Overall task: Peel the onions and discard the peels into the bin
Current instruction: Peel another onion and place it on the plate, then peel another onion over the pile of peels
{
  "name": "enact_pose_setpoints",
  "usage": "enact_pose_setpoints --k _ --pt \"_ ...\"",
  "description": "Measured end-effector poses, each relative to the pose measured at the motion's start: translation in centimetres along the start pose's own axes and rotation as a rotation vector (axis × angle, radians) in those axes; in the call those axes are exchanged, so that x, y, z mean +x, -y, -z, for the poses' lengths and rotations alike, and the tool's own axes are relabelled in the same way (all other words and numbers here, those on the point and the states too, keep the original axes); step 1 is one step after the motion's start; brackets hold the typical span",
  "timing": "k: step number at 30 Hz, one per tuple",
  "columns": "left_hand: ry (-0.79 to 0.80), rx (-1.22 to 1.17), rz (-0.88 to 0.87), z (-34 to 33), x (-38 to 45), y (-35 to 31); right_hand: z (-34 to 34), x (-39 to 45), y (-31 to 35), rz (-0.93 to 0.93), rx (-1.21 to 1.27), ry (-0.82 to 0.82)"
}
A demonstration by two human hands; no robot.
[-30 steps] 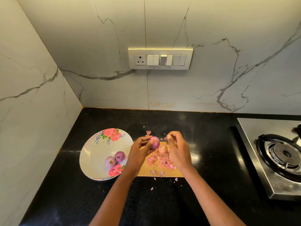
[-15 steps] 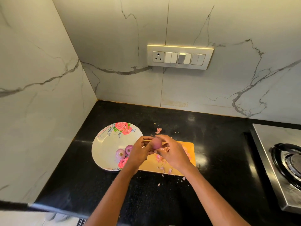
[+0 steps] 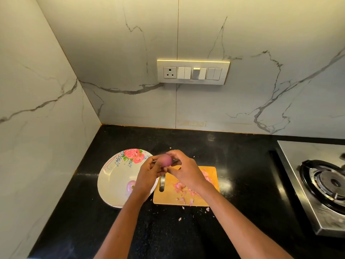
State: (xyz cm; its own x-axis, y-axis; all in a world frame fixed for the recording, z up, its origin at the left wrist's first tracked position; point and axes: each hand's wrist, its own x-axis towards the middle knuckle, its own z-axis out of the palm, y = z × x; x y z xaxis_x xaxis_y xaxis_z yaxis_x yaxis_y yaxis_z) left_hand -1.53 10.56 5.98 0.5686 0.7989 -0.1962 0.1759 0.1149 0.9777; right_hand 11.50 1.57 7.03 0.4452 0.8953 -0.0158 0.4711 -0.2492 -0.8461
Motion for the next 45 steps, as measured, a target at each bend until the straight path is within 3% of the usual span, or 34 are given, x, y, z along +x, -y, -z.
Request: enact_pose_setpoints --k 12,20,30,37,45 --pt "-0.187 0.318 -0.001 8.4 1.8 0.8 -7.0 4.9 3.8 0.052 -0.089 0.119" --pt "-0.166 0.483 0.070 12.2 3.5 3.9 -12.1 7.5 4.6 0.000 -0.270 0.201" --pt "-0.160 0.534 0.176 14.3 3.9 6.9 -12.6 7.9 2.1 -0.112 -0.477 0.273" --pt "-0.123 0.524 0.190 13.3 3.6 6.9 -12.1 7.9 1.5 -0.083 -0.477 0.268" --pt "-0.116 0.517 0.082 10.9 3.5 5.3 -8.6 6.5 -0.6 -0.119 -0.229 0.099"
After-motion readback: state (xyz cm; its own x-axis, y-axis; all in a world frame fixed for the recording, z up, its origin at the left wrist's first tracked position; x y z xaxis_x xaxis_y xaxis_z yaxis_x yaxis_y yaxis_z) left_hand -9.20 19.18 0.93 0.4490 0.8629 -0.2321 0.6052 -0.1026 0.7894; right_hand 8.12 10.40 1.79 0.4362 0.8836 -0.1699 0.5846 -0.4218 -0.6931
